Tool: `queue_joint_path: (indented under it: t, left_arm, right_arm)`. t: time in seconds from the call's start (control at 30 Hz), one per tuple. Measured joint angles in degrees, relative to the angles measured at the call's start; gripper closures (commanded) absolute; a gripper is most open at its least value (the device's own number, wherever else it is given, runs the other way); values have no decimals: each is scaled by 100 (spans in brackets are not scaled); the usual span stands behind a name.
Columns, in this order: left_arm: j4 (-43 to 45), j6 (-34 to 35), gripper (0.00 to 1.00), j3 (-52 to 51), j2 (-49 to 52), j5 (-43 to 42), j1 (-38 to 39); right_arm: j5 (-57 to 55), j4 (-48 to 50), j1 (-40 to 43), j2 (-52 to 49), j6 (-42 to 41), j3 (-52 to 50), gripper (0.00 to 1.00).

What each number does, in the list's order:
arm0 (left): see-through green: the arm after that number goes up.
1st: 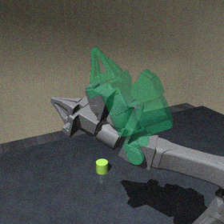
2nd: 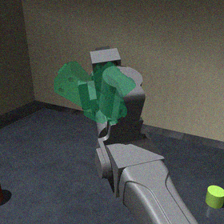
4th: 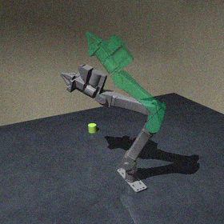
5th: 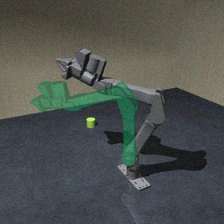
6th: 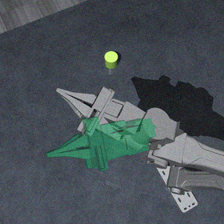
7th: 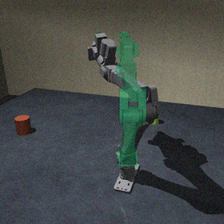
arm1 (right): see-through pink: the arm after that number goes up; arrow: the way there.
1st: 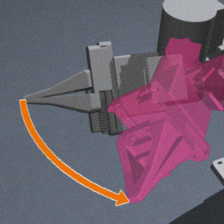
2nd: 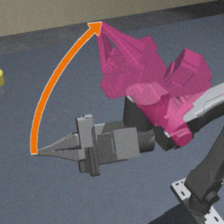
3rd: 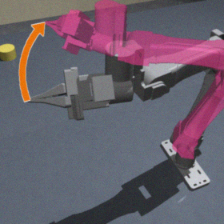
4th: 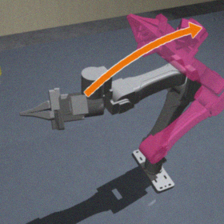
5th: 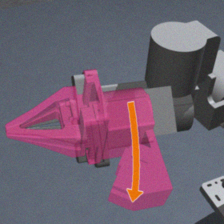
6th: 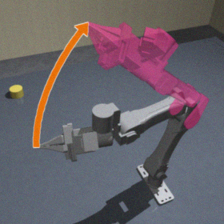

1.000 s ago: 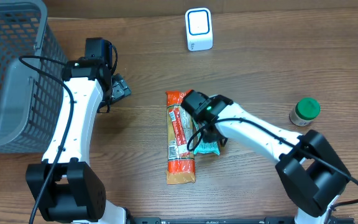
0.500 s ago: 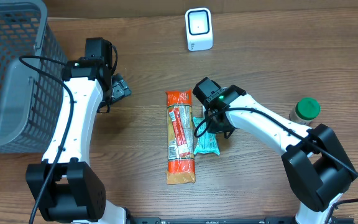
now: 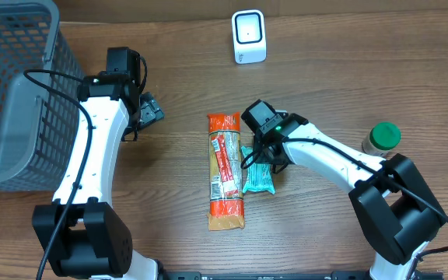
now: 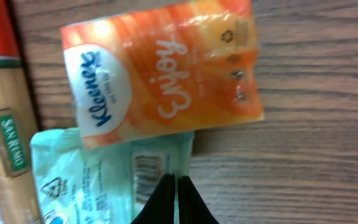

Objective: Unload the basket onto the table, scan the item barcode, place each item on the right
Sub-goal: 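Grasp the Kleenex tissue pack with the right gripper and lift, then lift the orange Kleenex pack up and away from the table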

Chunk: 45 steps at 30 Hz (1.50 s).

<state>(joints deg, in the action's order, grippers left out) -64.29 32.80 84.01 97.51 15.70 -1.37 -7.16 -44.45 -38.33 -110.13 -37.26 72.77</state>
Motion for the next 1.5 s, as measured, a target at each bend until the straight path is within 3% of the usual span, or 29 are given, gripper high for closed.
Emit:
queue_joint_path:
  t: [0.63, 0.83, 0.97, 1.03, 1.27, 1.5]
  left_arm:
    - [-2, 0, 0, 0, 0, 0, 0]
    - [-2, 0, 0, 0, 0, 0, 0]
    - [-2, 0, 0, 0, 0, 0, 0]
    - [0, 0, 0, 0, 0, 0, 0]
    - [0, 0, 0, 0, 0, 0, 0]
    - [0, 0, 0, 0, 0, 0, 0]
  right_arm:
    - [-640, 721, 704, -4, -31, -7, 93]
    - [-654, 1128, 916, -4, -66, -11, 74]
    - [-389, 1252, 1215, -4, -55, -11, 73]
    - [-57, 1126, 1357, -4, -52, -9, 74]
    - [872, 352, 1467, -4, -35, -9, 96]
    - [1119, 472, 1458, -4, -216, -9, 96]
